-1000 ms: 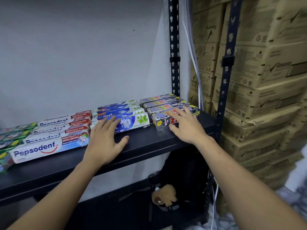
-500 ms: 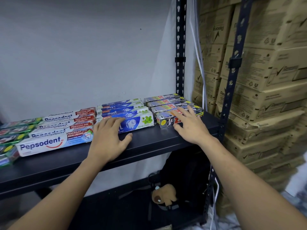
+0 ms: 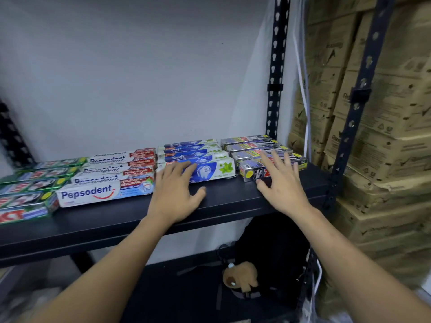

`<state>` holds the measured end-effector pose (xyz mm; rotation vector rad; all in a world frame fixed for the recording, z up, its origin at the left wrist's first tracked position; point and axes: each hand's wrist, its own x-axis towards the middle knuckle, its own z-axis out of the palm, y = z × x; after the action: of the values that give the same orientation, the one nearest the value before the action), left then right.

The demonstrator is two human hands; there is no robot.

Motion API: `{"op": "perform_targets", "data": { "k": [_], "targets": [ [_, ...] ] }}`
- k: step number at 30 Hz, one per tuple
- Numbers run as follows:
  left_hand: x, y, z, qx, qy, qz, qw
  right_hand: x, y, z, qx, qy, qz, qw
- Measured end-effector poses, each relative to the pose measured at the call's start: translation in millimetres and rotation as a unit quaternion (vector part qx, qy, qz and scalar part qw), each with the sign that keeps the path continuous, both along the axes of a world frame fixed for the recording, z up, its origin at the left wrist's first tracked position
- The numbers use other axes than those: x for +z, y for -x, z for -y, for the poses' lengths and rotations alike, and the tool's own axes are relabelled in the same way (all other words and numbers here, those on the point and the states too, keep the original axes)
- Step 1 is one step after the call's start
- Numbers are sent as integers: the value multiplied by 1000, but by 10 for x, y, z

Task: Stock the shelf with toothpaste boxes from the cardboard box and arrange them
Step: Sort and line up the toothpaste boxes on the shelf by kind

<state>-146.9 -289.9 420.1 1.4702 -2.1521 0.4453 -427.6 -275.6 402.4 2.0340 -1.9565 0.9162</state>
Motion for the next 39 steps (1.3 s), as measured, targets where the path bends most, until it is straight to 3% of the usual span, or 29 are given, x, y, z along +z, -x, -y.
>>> {"op": "perform_targets", "data": {
  "k": [8,22,28,33,39],
  "targets": [
    [-5,-4,-13,1,-35,-16,999,-28,-288,-15,39,-13,-48,998],
    [-7,14,23,22,-66,10,998,338,-258,90,48,-25,3,999],
    [-40,9,65,8,-73,3,997,708,-169,824,43,-169,-63,983],
    [-45,9,51,4,-50,-2,999,674,-92,1316,15,-261,-41,964],
    [-44,24,45,4,-36,0,999,739,-110,1511,-24,-271,-5,962]
  ]
}}
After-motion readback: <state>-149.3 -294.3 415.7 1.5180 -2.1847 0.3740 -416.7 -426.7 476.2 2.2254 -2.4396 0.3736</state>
